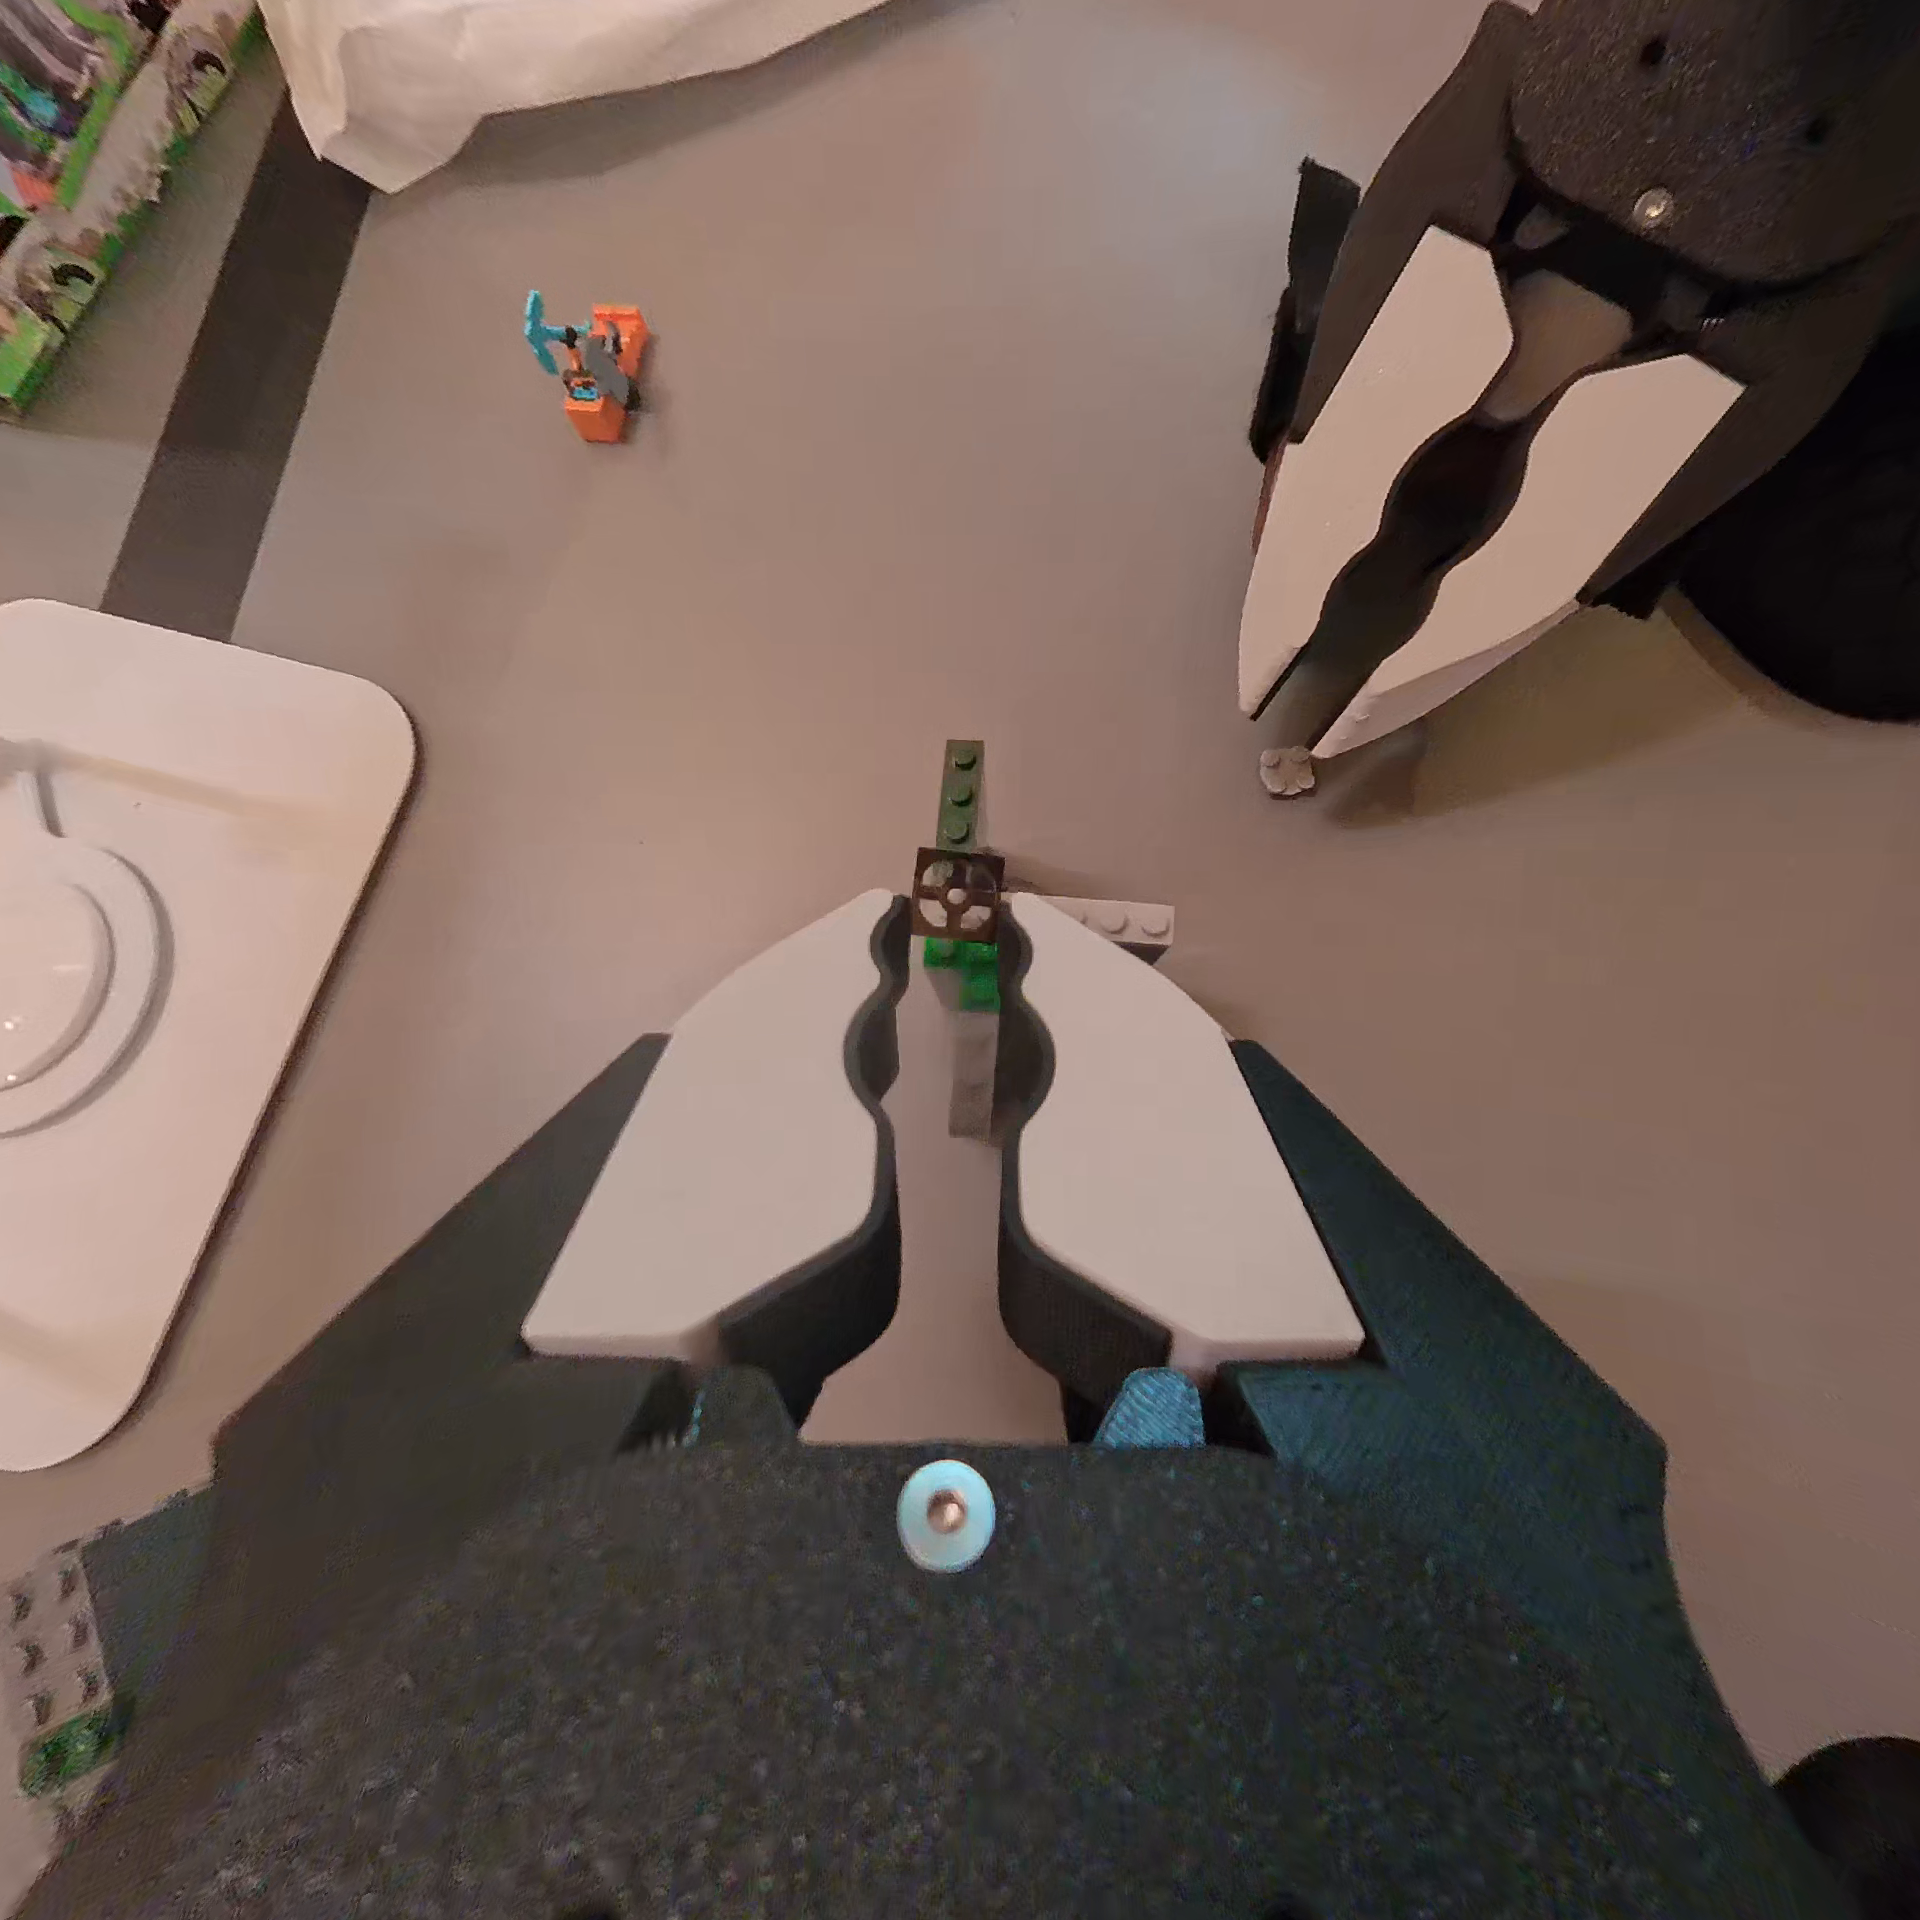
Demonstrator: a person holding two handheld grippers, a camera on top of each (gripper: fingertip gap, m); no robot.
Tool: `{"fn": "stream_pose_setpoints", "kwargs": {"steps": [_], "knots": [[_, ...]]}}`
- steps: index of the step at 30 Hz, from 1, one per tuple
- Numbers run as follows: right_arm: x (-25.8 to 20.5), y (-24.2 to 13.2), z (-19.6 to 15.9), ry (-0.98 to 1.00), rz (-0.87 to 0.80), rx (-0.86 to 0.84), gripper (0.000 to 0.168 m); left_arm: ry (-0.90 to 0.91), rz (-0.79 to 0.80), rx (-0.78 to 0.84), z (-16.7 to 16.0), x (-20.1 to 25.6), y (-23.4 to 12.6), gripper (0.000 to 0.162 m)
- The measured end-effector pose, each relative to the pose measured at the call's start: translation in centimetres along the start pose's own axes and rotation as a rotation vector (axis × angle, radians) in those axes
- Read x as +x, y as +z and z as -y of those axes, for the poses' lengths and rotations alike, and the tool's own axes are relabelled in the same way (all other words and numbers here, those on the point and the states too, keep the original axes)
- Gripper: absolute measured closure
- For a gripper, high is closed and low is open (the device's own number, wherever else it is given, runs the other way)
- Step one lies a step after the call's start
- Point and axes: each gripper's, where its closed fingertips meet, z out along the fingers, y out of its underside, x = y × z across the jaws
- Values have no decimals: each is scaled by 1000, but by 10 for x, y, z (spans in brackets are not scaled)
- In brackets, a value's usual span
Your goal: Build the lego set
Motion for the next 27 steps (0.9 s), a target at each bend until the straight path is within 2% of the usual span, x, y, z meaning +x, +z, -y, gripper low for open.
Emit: {"fn": "stream_pose_setpoints", "kwargs": {"steps": [14,27], "knots": [[1,-1,-1,4,6,-1,155,4,-15,-48,-11,2,6,144],[2,-1,-1,5,2,-2,155,13,-15,-29,-9,5,5,142]]}}
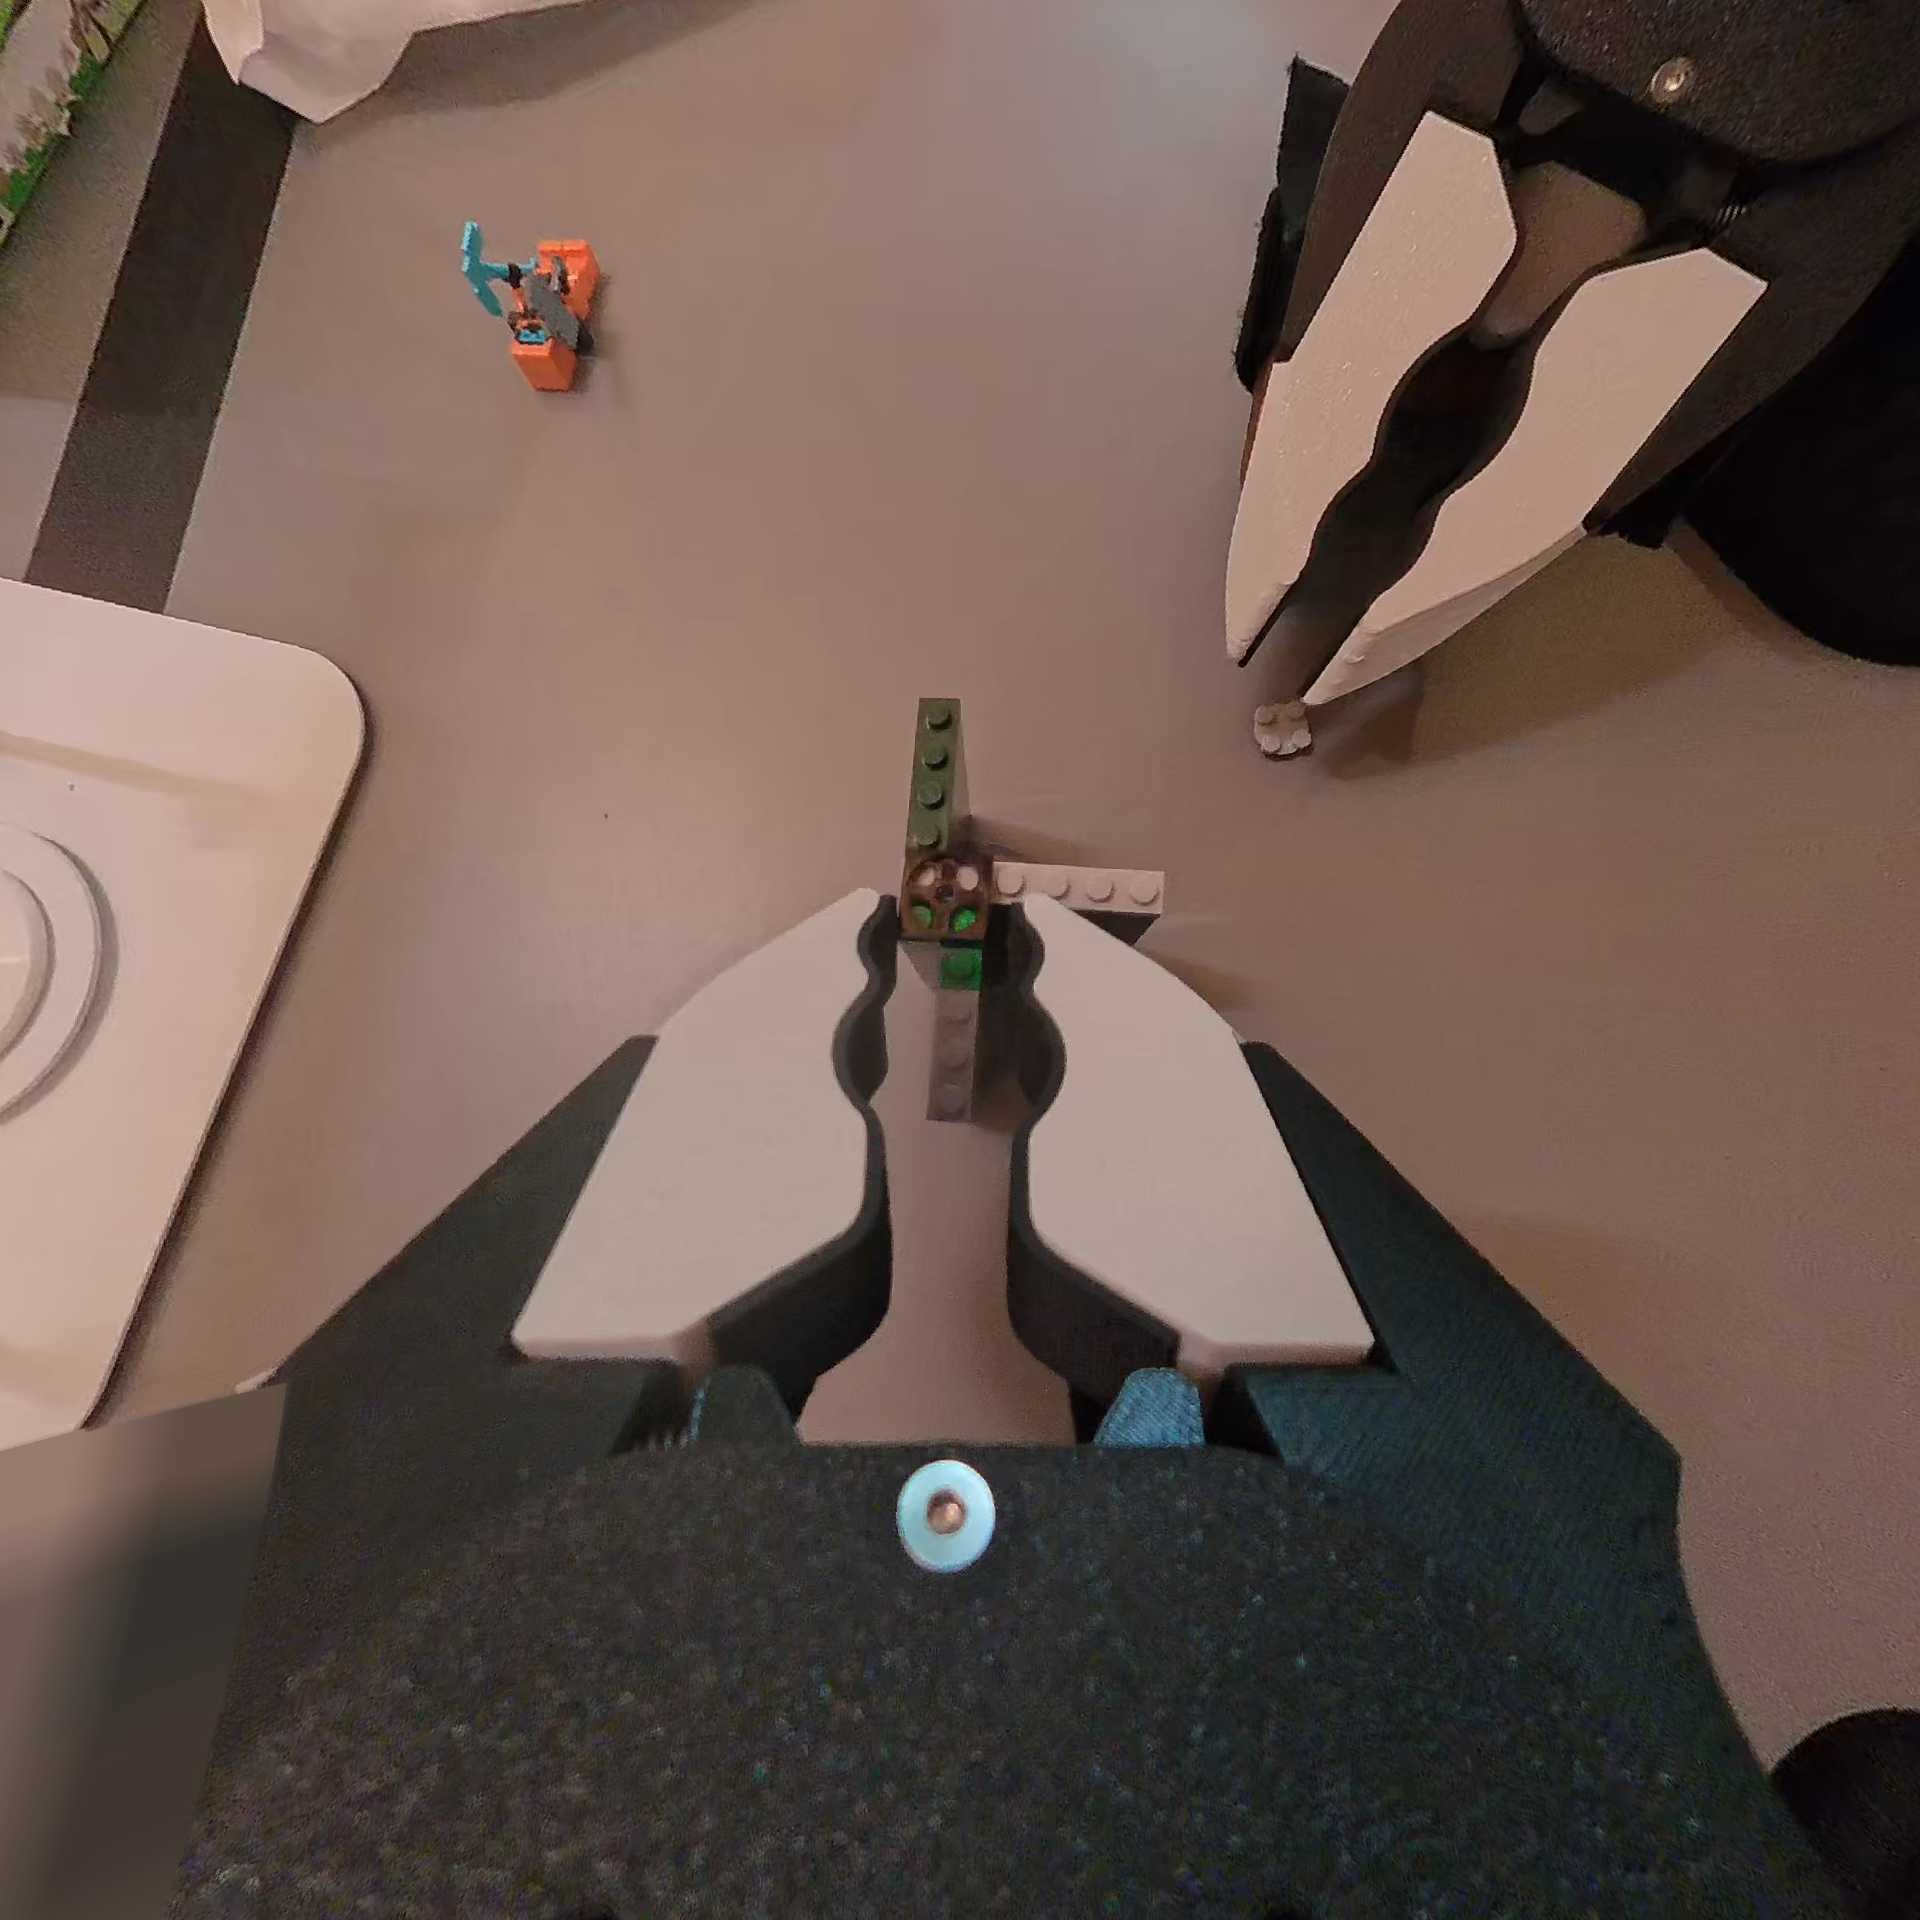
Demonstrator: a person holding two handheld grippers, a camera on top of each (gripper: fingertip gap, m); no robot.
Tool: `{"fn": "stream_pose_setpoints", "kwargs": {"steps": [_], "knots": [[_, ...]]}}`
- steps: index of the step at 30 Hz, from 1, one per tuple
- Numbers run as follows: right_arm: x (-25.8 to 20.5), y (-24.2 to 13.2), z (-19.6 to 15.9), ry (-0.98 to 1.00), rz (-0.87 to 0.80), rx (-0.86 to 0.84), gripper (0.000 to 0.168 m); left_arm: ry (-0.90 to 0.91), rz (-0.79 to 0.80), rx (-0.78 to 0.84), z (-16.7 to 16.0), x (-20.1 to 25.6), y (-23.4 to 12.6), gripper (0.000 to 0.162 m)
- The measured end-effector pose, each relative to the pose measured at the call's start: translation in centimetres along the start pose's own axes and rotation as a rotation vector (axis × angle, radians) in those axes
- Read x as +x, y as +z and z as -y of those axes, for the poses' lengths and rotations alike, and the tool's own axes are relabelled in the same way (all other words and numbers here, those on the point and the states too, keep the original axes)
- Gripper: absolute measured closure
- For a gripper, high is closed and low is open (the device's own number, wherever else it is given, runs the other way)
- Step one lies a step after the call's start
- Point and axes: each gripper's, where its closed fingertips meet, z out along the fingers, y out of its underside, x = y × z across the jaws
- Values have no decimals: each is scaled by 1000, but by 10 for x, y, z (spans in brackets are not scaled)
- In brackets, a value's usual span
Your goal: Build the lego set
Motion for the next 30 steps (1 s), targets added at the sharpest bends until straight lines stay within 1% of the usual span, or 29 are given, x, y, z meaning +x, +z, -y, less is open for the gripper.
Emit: {"fn": "stream_pose_setpoints", "kwargs": {"steps": [6,10,14,17,20,24,26,30], "knots": [[1,0,0,2,-3,0,155,1,3,7,0,0,0,142],[2,-2,4,9,-12,24,155,-1,15,37,3,0,-8,140],[7,-10,28,62,-4,114,155,-13,48,90,3,0,-22,140],[12,-11,51,43,38,127,156,-34,55,105,-7,0,-22,141],[20,-3,73,-22,96,84,161,-52,58,110,-16,0,-15,140],[28,20,93,-91,197,-21,159,-54,56,130,-19,1,-7,140],[29,34,93,-139,245,-106,155,-50,59,138,-19,0,-3,140],[24,53,83,-211,340,-283,151,-43,47,133,-23,0,3,143]]}}
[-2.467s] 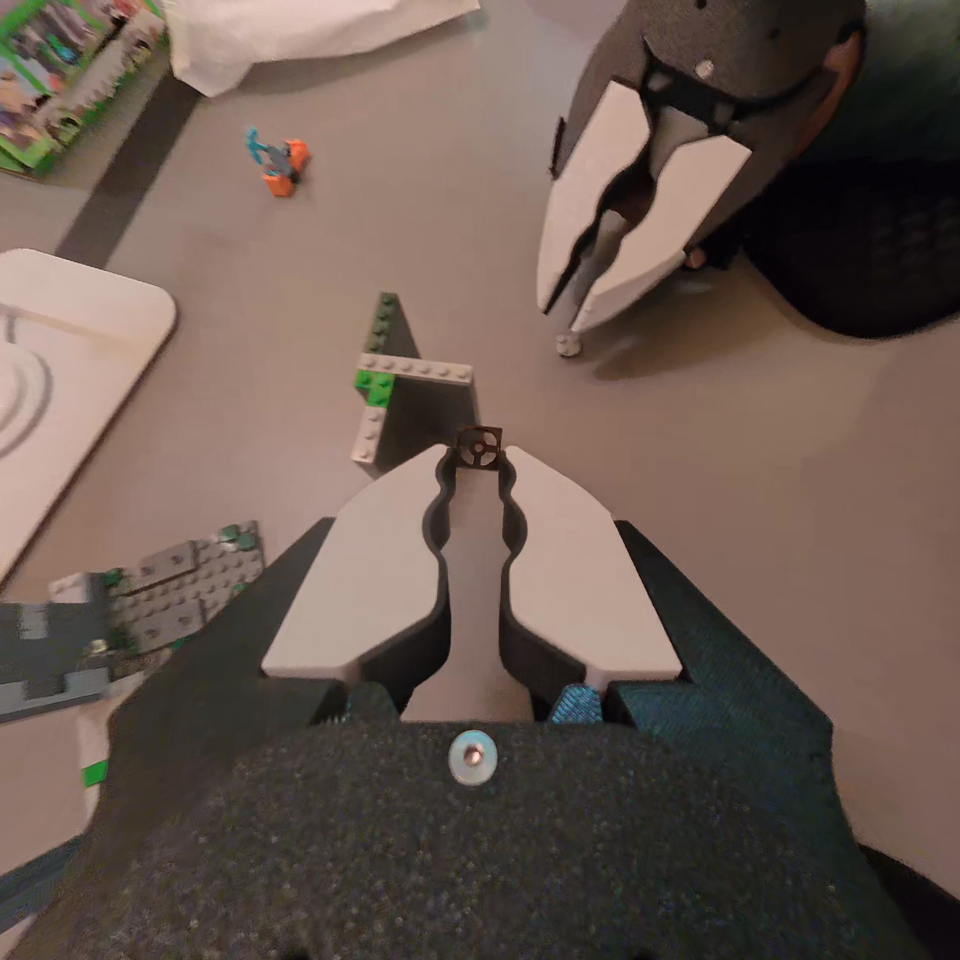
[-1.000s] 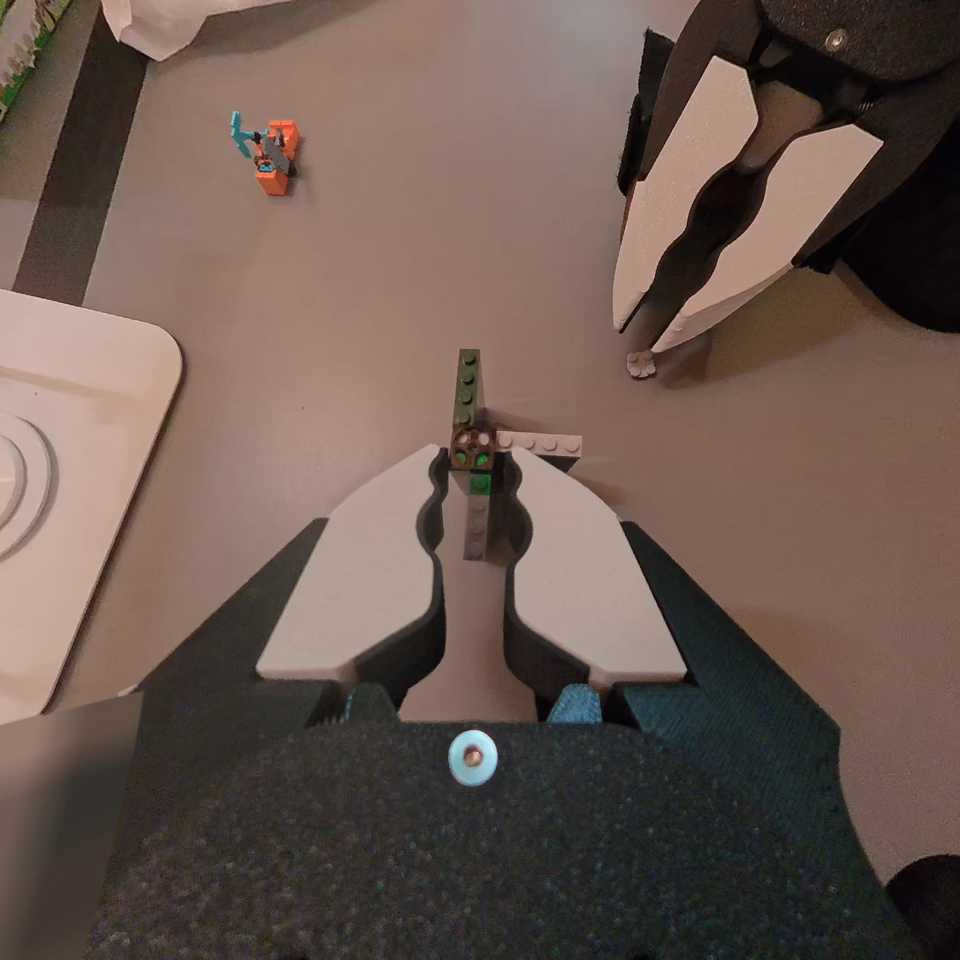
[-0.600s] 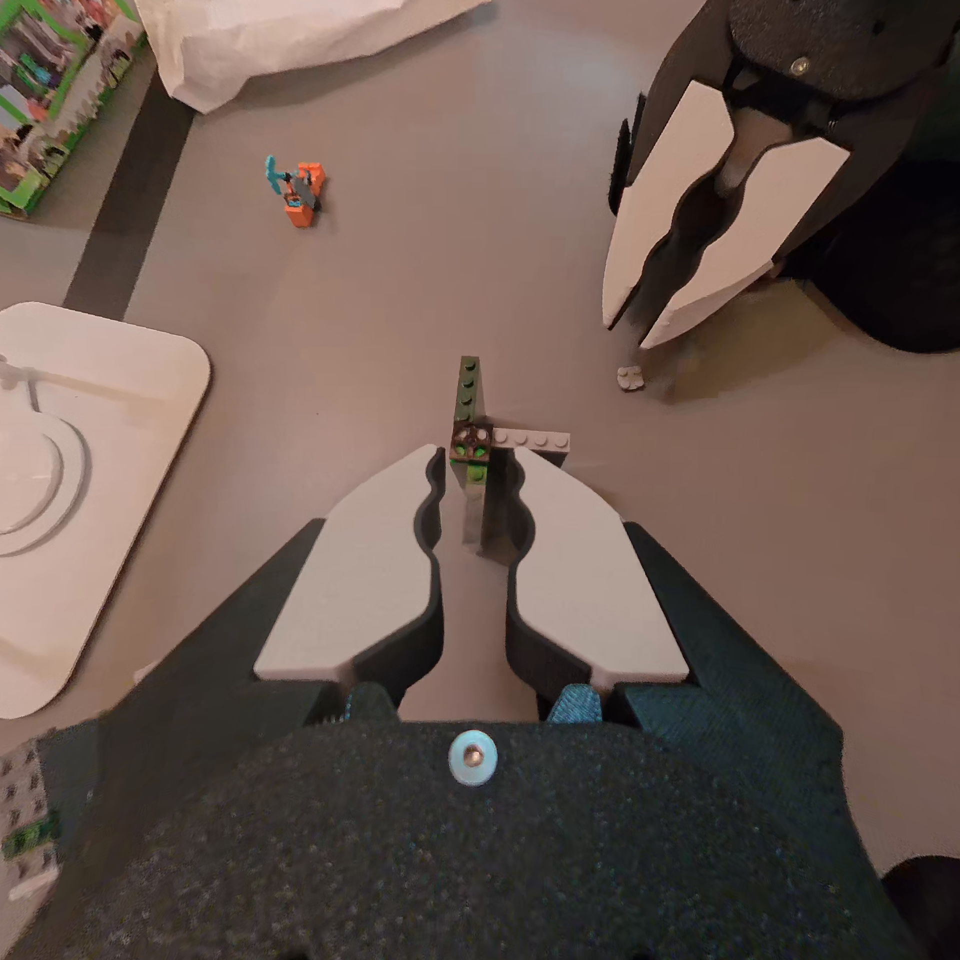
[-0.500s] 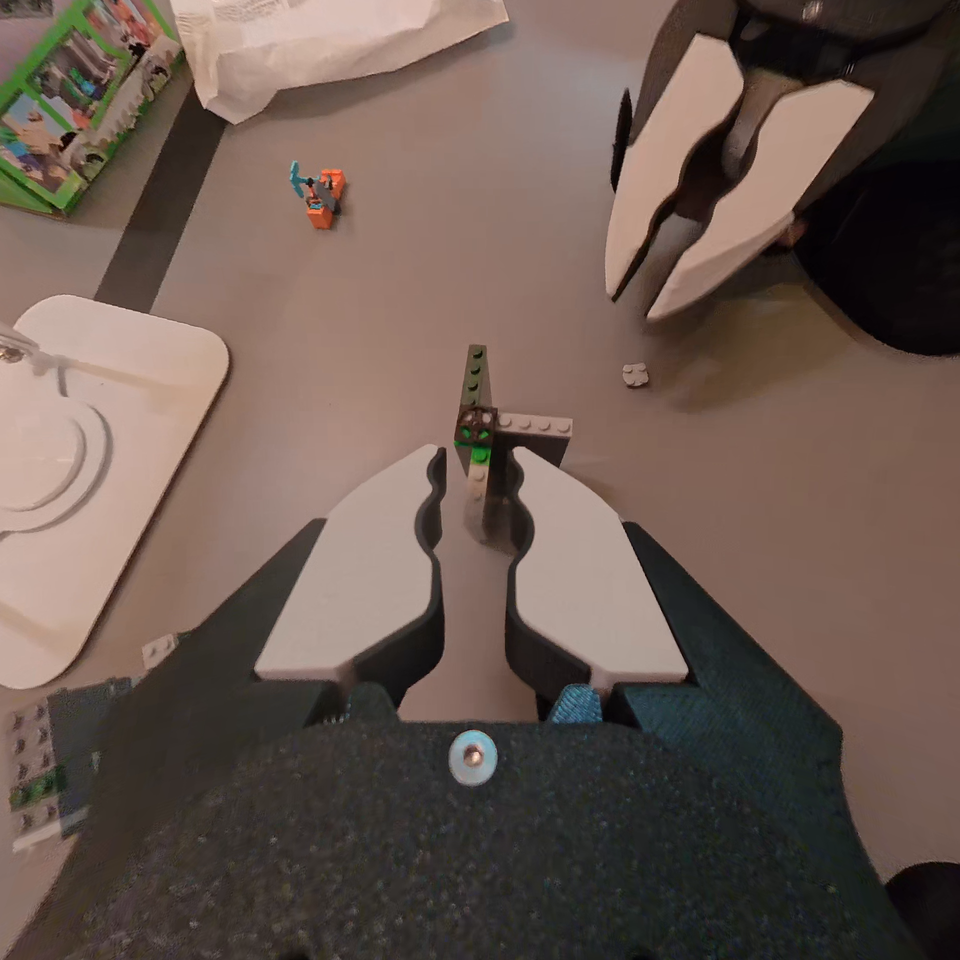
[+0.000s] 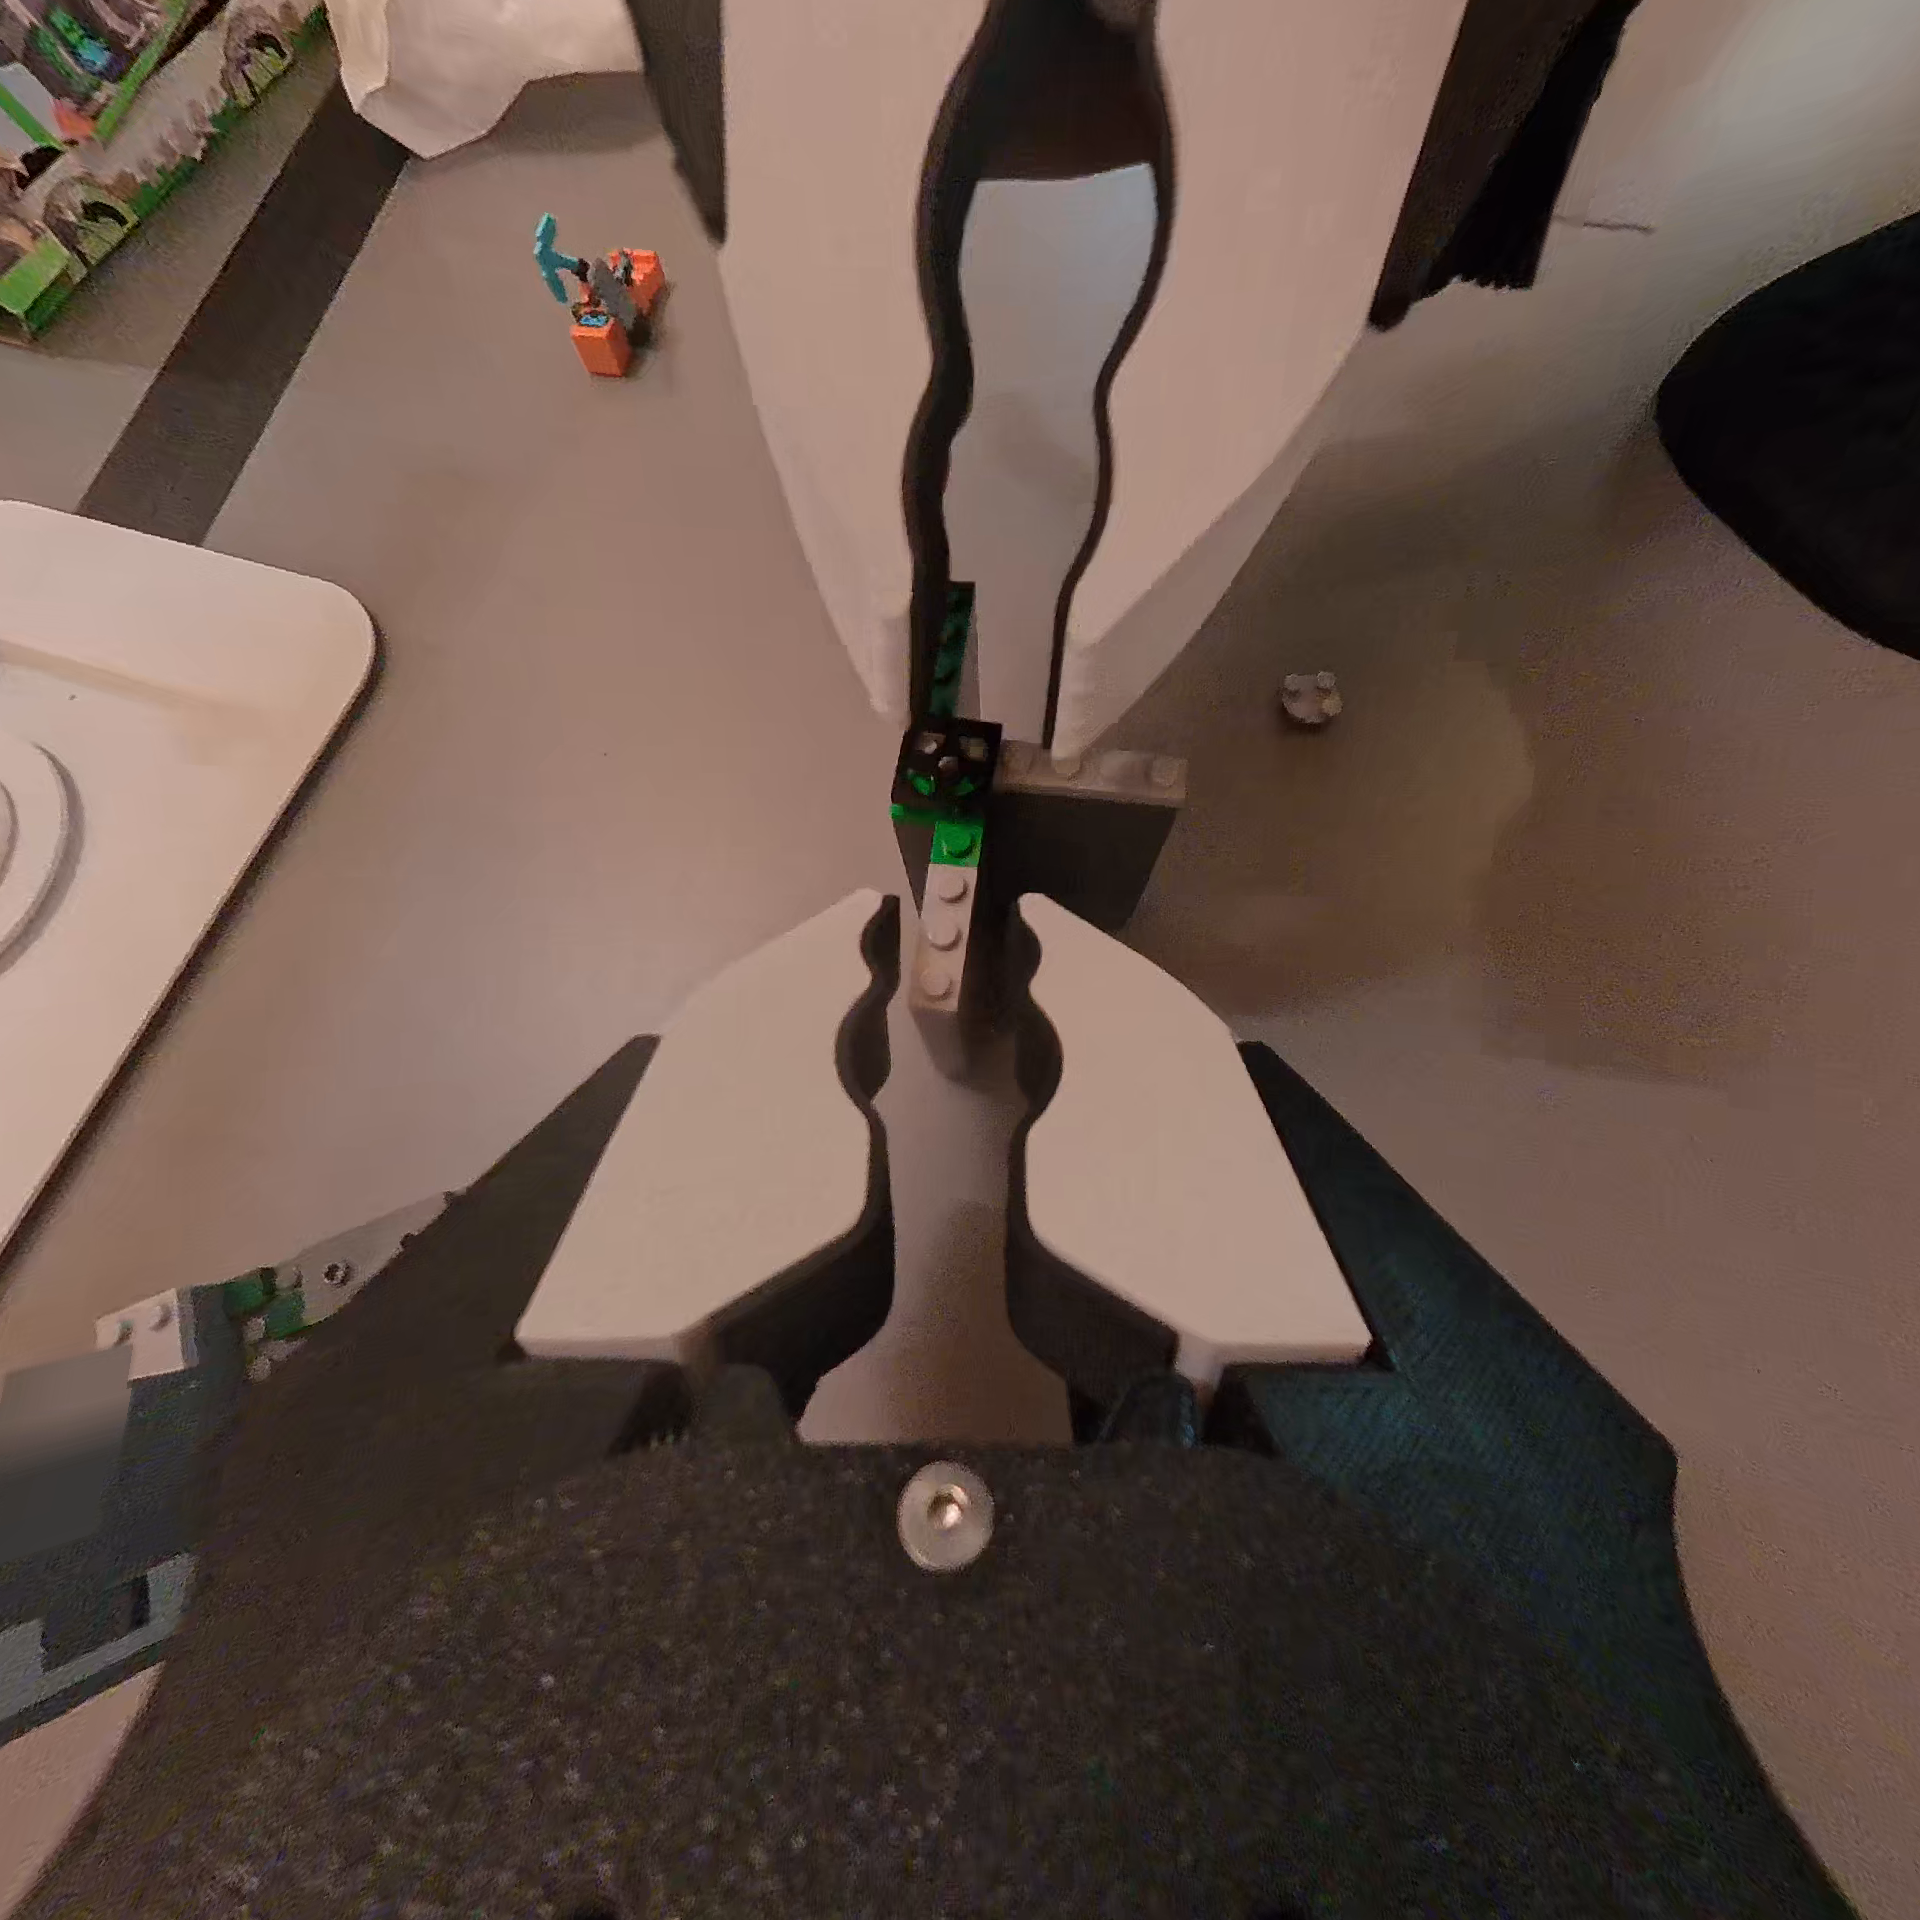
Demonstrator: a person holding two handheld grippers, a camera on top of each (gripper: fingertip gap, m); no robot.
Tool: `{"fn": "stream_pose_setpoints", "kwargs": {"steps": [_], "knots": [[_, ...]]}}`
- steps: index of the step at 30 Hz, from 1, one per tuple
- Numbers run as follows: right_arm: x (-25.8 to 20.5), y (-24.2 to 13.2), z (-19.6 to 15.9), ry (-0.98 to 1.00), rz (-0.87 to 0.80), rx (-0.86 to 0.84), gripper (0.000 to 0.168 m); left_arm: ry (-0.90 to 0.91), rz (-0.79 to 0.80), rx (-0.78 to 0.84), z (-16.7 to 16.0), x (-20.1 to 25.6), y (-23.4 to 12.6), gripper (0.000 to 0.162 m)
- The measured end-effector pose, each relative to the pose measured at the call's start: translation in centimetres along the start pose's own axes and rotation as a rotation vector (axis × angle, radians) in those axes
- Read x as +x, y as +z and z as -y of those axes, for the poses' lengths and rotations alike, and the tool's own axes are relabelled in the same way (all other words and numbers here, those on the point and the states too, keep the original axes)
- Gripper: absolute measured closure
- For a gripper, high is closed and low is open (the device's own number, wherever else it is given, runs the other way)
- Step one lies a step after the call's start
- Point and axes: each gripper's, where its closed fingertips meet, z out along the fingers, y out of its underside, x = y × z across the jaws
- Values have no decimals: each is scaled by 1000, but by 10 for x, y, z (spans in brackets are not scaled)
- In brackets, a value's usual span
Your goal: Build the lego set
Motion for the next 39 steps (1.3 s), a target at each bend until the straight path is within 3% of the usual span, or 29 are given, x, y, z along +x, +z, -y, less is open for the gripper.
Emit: {"fn": "stream_pose_setpoints", "kwargs": {"steps": [10,16,39], "knots": [[6,5,-6,-44,64,-159,154,5,-24,21,-4,2,4,149],[7,7,-11,-48,91,-213,168,1,-33,27,-5,3,5,149],[6,10,-14,-231,72,-437,168,-25,-46,46,-6,5,12,154]]}}
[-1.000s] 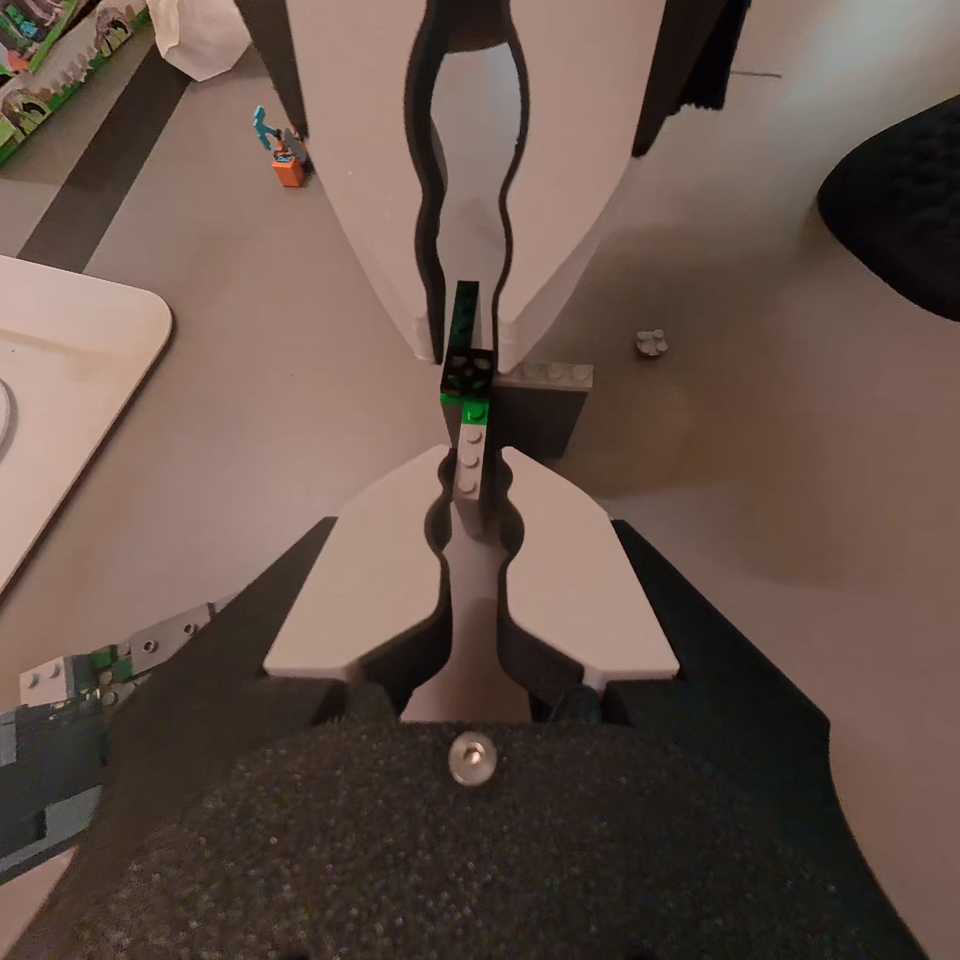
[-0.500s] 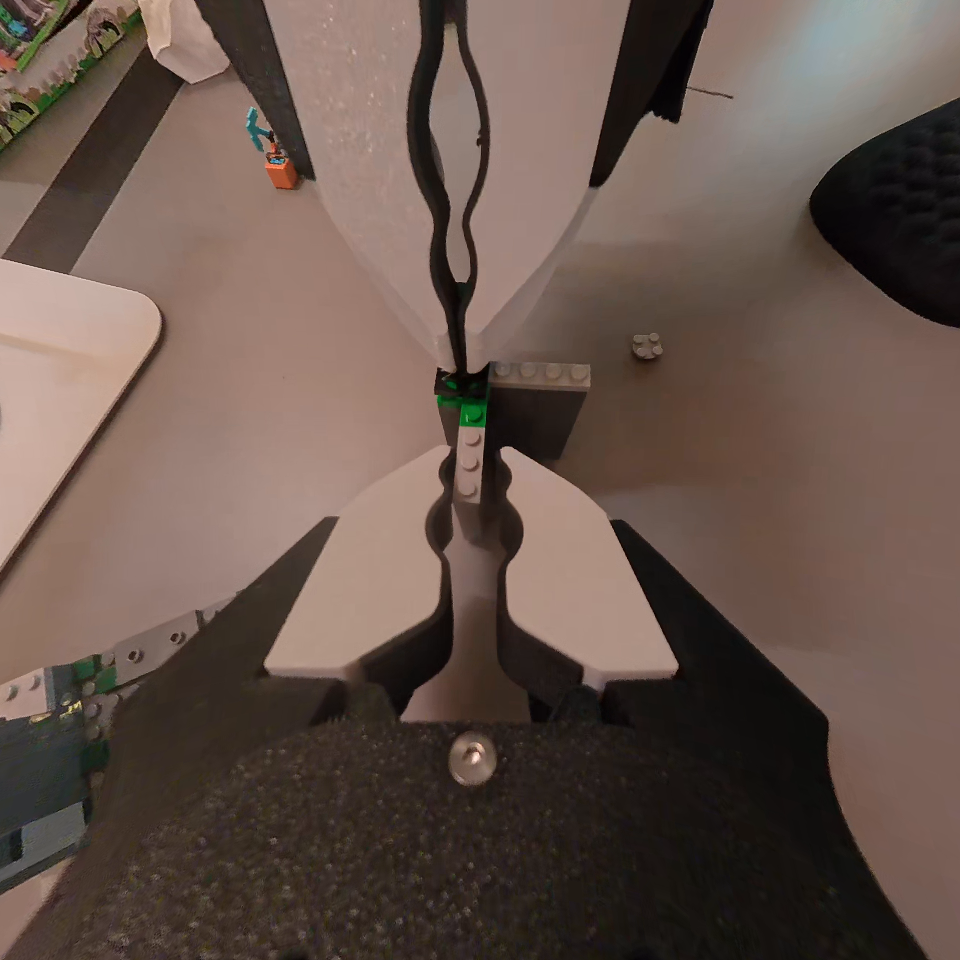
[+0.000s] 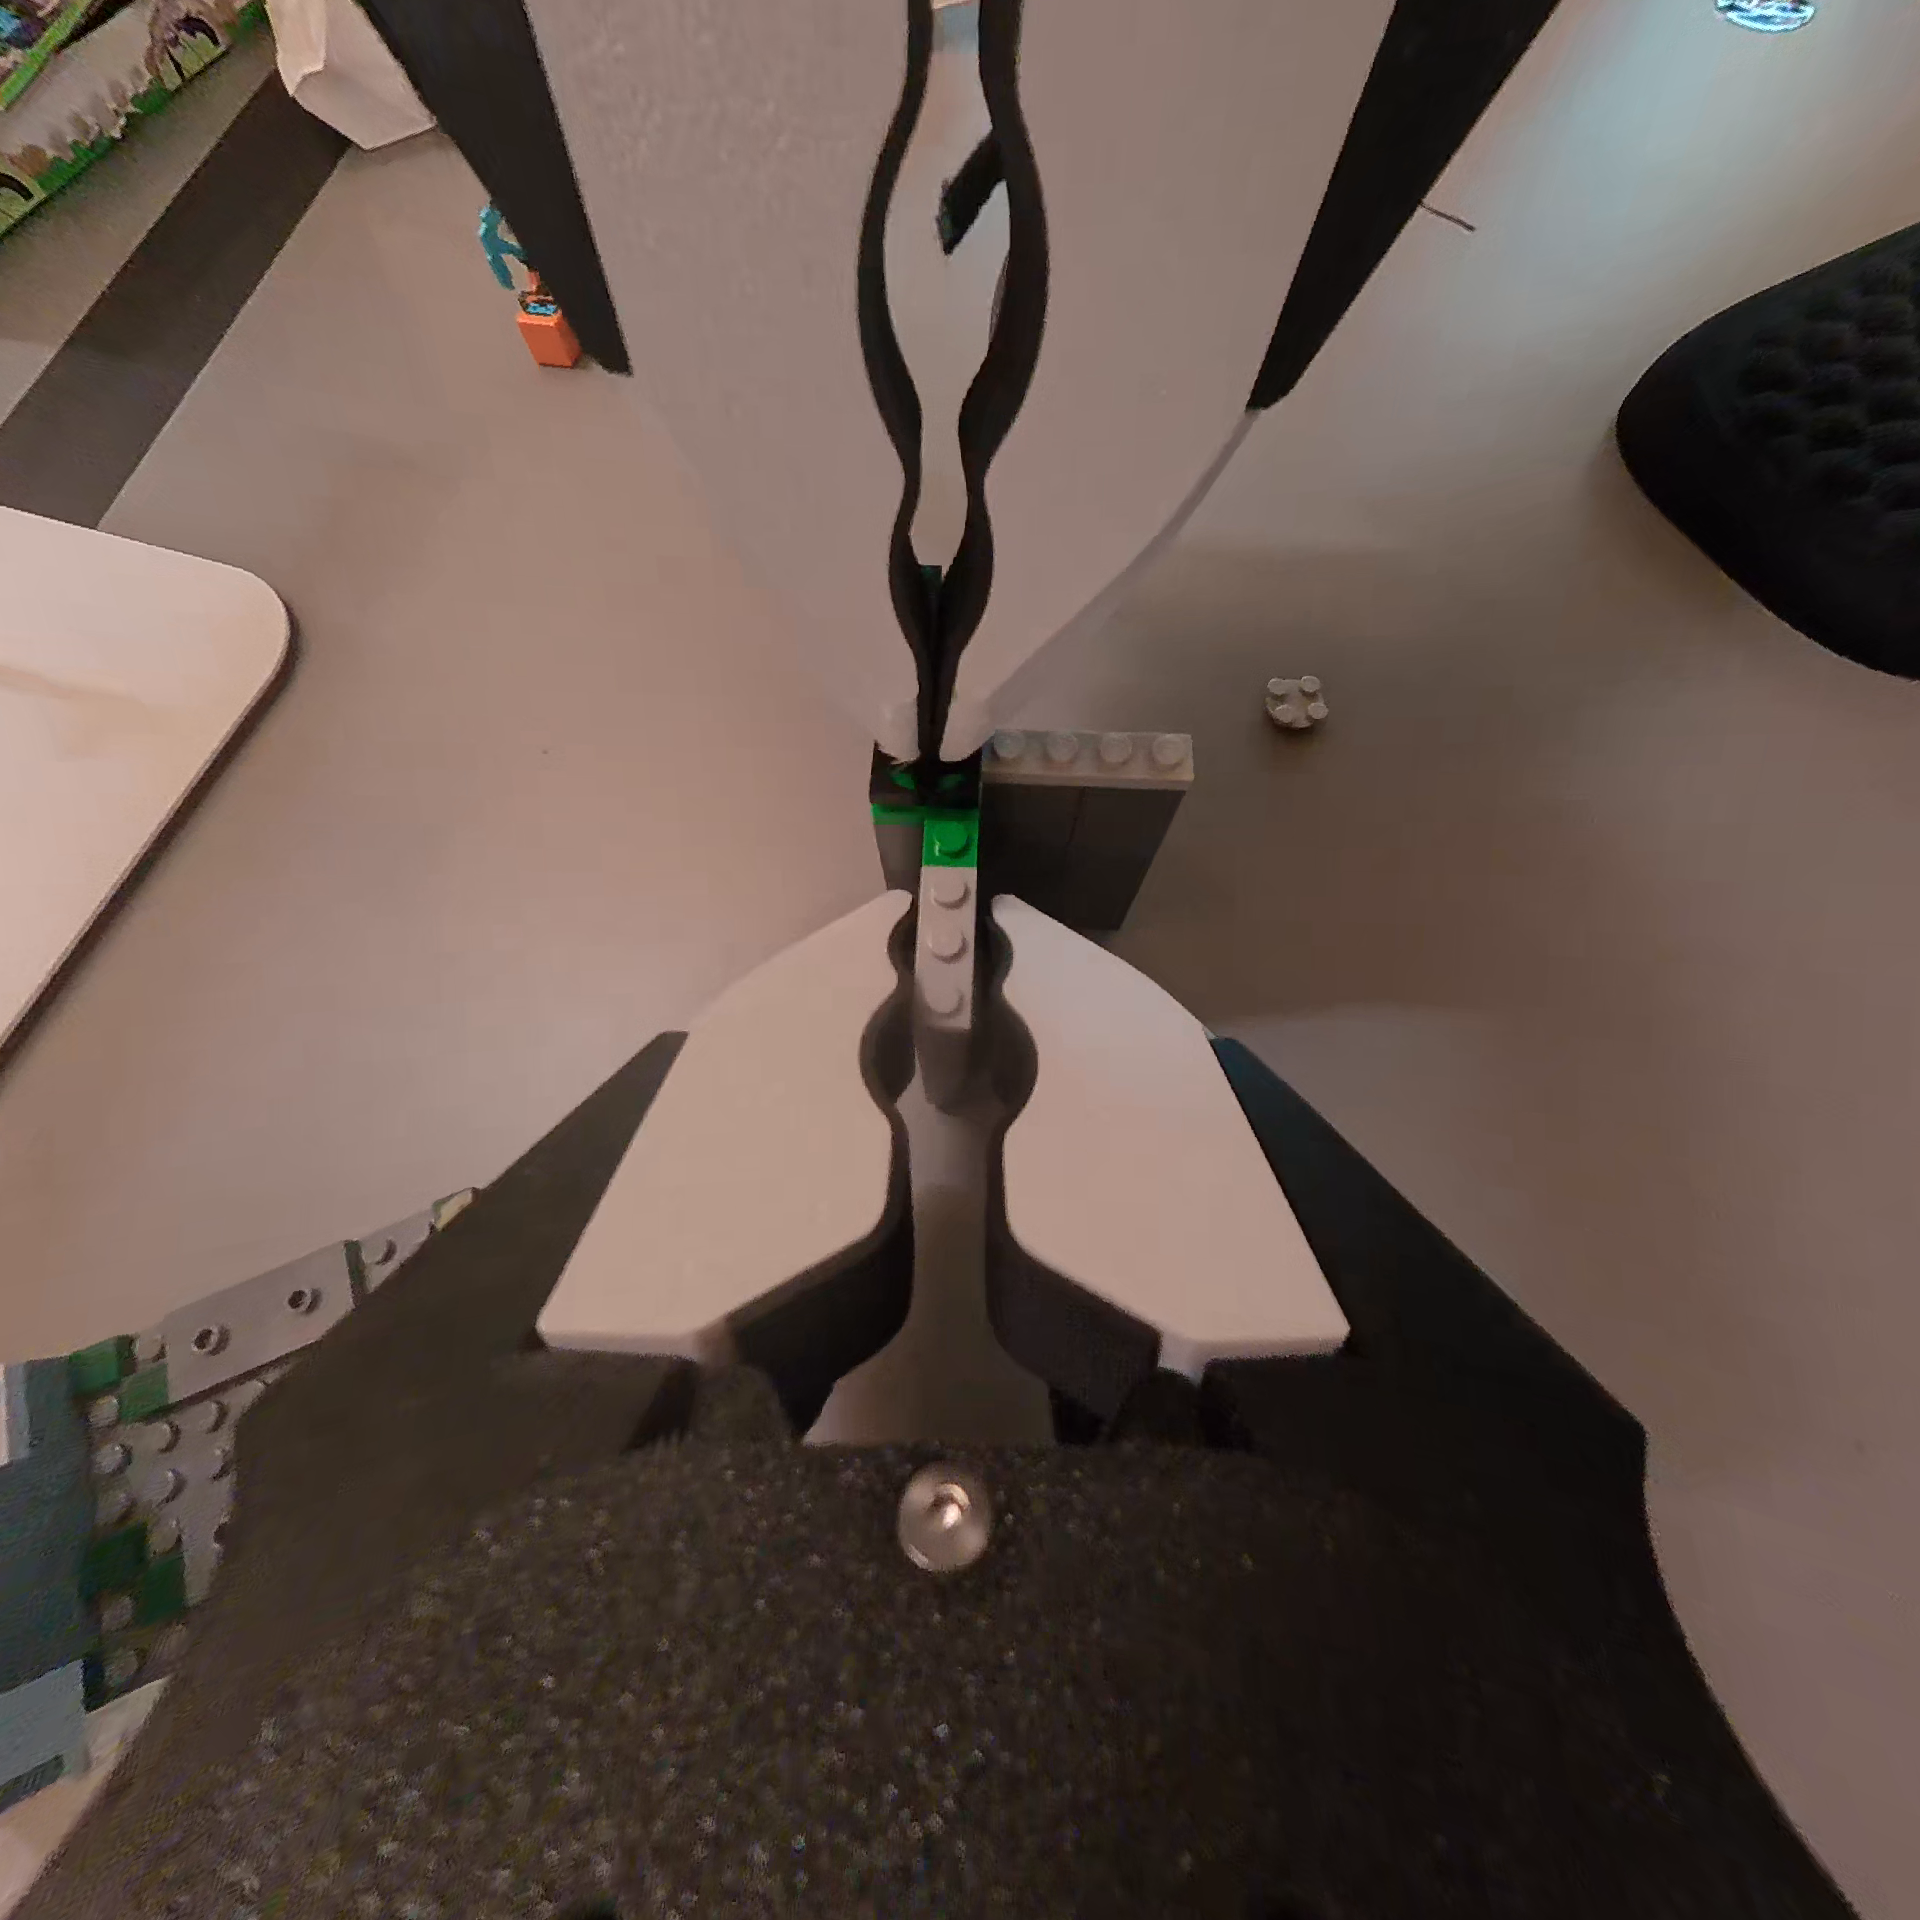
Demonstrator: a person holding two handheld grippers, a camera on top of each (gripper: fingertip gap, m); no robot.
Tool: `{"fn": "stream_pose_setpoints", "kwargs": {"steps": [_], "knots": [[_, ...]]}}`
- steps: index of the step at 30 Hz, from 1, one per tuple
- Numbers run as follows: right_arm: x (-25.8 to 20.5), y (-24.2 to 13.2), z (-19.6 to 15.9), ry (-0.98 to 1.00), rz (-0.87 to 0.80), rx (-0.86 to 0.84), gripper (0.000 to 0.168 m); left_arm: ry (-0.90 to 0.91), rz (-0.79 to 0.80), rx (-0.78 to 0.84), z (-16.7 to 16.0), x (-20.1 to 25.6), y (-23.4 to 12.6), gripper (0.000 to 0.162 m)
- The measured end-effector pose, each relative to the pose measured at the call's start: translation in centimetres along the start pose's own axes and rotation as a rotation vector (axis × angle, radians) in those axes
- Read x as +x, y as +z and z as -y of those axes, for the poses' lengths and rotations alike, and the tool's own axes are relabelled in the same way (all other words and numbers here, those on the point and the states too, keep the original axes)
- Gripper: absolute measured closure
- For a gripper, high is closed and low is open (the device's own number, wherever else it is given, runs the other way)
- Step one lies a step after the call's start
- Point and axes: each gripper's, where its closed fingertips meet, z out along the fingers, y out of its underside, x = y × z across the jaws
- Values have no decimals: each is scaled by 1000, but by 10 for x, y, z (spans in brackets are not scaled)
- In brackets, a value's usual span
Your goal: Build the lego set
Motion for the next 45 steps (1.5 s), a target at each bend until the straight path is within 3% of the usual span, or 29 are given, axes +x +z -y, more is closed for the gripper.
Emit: {"fn": "stream_pose_setpoints", "kwargs": {"steps": [10,28,29,32,45], "knots": [[-1,1,0,-31,52,-96,168,-22,-16,16,-1,0,2,154],[0,-6,7,37,49,32,168,-18,-14,29,1,1,-2,154],[-1,-4,8,45,56,31,158,-18,-13,30,1,1,-3,154],[-1,-1,8,48,55,24,157,-17,-12,31,1,1,-3,154],[2,0,8,59,44,19,164,-14,-10,31,2,2,-4,154]]}}
